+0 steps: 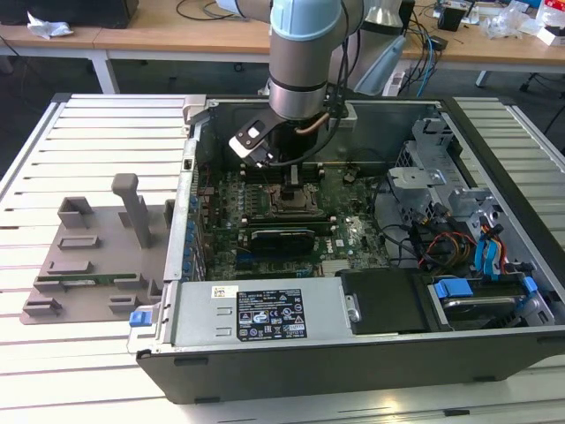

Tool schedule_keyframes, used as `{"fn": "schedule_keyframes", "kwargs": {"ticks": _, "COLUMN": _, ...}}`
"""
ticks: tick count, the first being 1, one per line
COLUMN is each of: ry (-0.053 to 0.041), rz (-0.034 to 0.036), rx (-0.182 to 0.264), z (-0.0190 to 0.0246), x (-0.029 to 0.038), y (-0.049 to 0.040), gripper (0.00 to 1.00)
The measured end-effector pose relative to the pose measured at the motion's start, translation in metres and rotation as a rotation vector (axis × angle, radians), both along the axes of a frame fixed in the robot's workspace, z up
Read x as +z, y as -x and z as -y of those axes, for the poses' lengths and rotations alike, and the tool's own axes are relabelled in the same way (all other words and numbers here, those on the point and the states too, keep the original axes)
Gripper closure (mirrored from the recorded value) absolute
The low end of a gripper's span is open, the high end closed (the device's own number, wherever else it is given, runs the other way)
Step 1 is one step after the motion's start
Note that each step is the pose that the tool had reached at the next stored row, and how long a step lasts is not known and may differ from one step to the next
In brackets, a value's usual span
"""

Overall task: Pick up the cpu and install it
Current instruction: 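Close the cpu cover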

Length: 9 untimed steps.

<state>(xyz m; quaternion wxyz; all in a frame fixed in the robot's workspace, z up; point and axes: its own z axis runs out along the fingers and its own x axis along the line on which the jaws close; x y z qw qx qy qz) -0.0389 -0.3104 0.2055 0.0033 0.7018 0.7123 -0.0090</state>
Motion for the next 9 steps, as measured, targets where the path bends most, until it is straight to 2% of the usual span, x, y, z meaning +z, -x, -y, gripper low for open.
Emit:
{"fn": "schedule_keyframes", "kwargs": {"ticks": 3, "ry": -0.0003, "rz": -0.0002, "rx": 0.000, "z": -0.0001, "x": 0.0007, "y": -0.0046, "gripper": 0.89}}
{"fn": "schedule_keyframes", "kwargs": {"ticks": 9, "ry": -0.0001, "rz": -0.0004, "rx": 0.000, "z": 0.0000, "x": 0.0083, "y": -0.0053, "gripper": 0.89}}
